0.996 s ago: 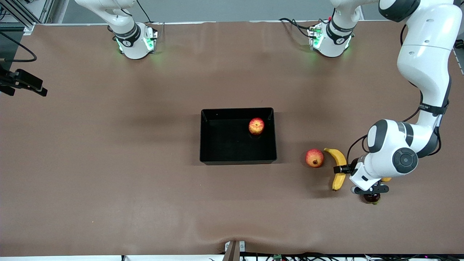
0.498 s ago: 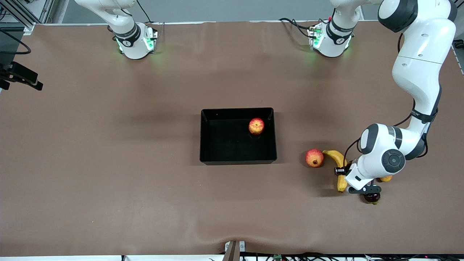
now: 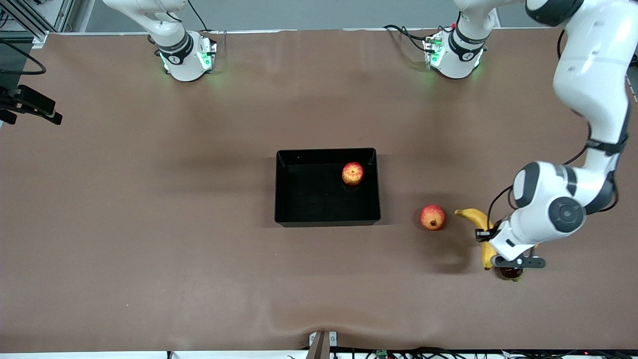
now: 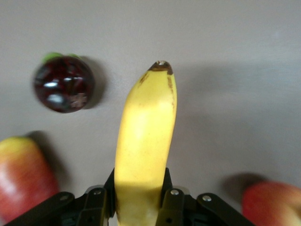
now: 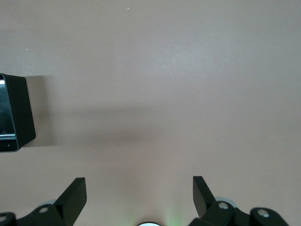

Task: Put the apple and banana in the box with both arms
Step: 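Grasp the yellow banana with the left gripper, then carry the banana over the tray with the left gripper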

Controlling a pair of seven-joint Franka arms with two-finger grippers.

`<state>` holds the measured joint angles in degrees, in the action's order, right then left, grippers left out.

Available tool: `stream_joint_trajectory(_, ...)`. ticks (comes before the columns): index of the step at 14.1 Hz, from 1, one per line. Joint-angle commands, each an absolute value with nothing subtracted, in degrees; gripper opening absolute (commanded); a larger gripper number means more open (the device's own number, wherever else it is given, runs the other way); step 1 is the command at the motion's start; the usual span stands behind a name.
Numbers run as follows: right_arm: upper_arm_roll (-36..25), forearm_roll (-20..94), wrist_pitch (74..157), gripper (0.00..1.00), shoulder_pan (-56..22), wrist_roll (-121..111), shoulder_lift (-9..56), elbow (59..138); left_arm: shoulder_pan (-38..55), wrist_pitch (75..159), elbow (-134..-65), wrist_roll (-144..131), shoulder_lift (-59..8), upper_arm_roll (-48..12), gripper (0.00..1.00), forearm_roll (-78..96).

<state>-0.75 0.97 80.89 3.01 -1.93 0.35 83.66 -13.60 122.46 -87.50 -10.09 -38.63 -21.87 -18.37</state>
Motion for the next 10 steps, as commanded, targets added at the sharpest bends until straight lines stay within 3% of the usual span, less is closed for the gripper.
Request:
stream_joint_trajectory(1, -0.79, 1.58, 80.42, 1.00, 2.73, -2.20, 0.70, 82.88, -13.71, 117.09, -89.04, -10.81, -32.44, -26.08, 0.00, -19.08)
stream_joint_trajectory(7, -0.79, 1.49, 80.51, 1.00, 2.81, -2.29, 0.79, 82.88, -12.75, 112.41, -87.10, -20.01, -30.76, -35.14, 0.00, -17.05)
stream_joint_trajectory(10, -0.79, 1.58, 80.51, 1.00, 2.72, -2.29, 0.79, 82.88, -7.32, 112.41, -86.66, -29.50, -31.11, -36.47, 0.00, -17.05)
